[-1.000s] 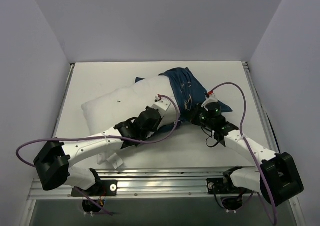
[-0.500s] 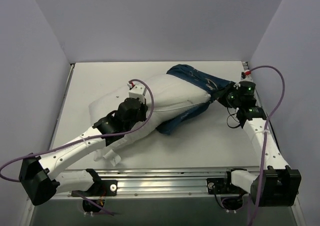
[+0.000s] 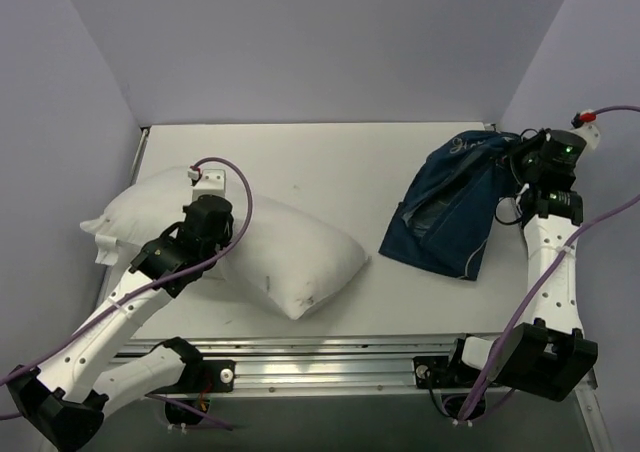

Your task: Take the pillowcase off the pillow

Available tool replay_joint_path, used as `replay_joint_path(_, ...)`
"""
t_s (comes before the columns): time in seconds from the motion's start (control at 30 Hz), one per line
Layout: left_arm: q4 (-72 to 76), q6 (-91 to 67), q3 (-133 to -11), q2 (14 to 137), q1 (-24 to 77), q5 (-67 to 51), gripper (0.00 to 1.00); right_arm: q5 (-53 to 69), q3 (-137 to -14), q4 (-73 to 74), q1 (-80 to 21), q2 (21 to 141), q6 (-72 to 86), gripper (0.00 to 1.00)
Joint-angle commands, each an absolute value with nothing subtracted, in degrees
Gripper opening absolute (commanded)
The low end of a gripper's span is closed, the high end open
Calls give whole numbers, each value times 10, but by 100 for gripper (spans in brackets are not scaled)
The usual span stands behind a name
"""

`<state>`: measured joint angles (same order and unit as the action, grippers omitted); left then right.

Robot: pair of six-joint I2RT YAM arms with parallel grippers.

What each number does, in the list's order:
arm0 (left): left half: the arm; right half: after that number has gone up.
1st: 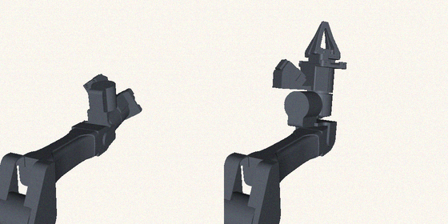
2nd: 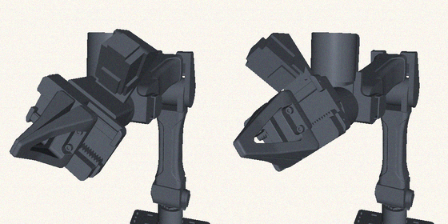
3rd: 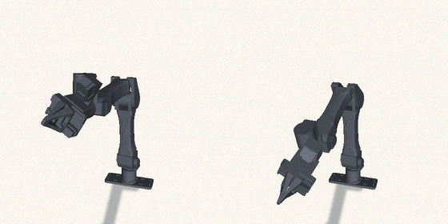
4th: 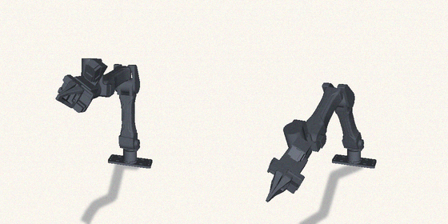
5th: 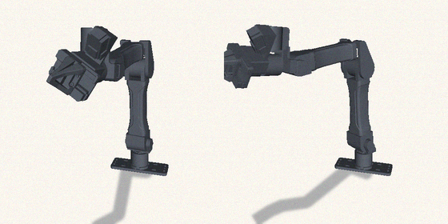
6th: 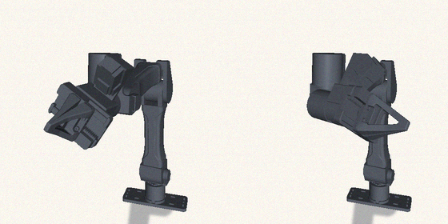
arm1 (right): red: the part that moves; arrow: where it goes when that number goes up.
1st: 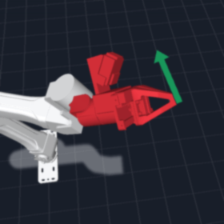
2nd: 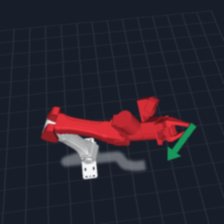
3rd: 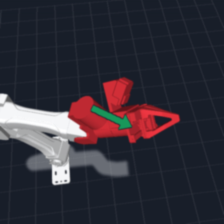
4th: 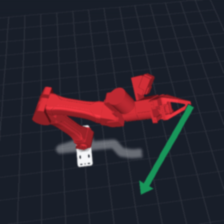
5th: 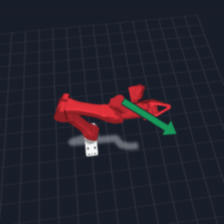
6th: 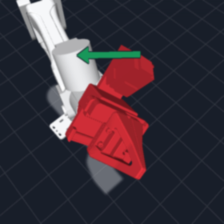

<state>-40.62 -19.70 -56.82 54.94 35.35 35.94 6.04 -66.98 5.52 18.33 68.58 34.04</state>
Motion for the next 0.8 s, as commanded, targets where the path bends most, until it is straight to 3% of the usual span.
replay_joint_path(0.0, -367, -172, -634, 564, 345, 380, 2, 105, -749, 52, 180, 713, 319, 0)
replay_joint_path(0.27, -313, -120, -778, 696, 314, 338, 2, 202, -972, 32, 166, 793, 308, 0)
replay_joint_path(0.47, -283, -134, -845, 790, 296, 347, 2, 239, -1053, 11, 92, 858, 280, 0)
replay_joint_path(0.57, -258, -153, -857, 832, 288, 352, 2, 235, -1020, 10, 44, 858, 278, 0)
replay_joint_path(0.7, -237, -173, -881, 907, 281, 331, 3, 217, -866, -24, -32, 828, 285, 0)
replay_joint_path(0.77, -223, -177, -893, 926, 281, 294, 11, 197, -810, -37, -95, 804, 284, 0)
